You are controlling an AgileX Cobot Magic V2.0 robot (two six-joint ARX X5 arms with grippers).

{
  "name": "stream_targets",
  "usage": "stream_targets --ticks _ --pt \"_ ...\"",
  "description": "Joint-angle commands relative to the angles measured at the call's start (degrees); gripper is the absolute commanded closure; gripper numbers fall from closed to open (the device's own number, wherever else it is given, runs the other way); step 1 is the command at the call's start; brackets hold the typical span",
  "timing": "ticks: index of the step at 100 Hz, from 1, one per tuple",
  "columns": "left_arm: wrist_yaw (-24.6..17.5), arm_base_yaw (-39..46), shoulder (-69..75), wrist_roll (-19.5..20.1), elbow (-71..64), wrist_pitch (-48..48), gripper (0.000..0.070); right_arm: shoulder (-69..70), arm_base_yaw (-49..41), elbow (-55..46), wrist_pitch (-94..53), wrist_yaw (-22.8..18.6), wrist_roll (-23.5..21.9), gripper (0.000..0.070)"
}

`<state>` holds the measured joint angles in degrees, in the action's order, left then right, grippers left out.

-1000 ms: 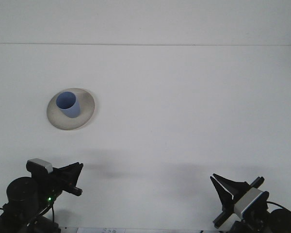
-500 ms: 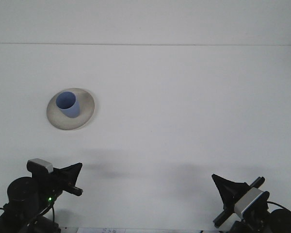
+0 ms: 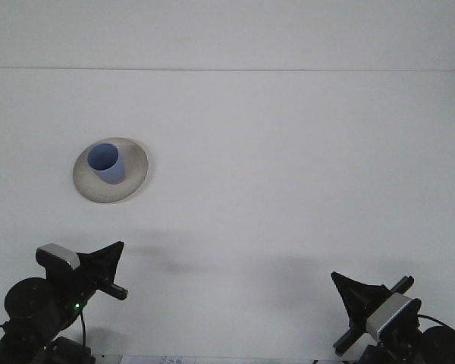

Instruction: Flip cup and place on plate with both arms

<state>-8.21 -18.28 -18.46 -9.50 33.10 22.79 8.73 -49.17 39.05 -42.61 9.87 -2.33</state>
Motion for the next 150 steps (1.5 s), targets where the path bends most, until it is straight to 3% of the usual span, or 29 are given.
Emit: stream_targets --ticks 1,15,29,51,150 --pt "1.0 1.4 1.6 9.7 -3.8 -5.6 0.0687 -0.1 -0.6 0.3 0.6 0.1 0.2 0.0696" --pt "9.2 6.3 7.8 13.1 -16.4 -17.8 0.0687 -0.1 -0.6 0.3 0.6 0.1 0.2 0.0696" --pt "14.9 11.6 13.7 12.9 -25.9 -23.1 0.0687 -0.1 -0.6 0.3 0.6 0.1 0.2 0.0696" --pt "14.9 14.8 18.3 13.0 -32.4 -23.2 0.0687 -0.1 -0.6 0.3 0.6 0.1 0.2 0.0695" --pt "14.8 14.9 18.3 12.9 -32.3 -23.3 0.0687 -0.1 -0.6 0.3 0.6 0.1 0.2 0.0695"
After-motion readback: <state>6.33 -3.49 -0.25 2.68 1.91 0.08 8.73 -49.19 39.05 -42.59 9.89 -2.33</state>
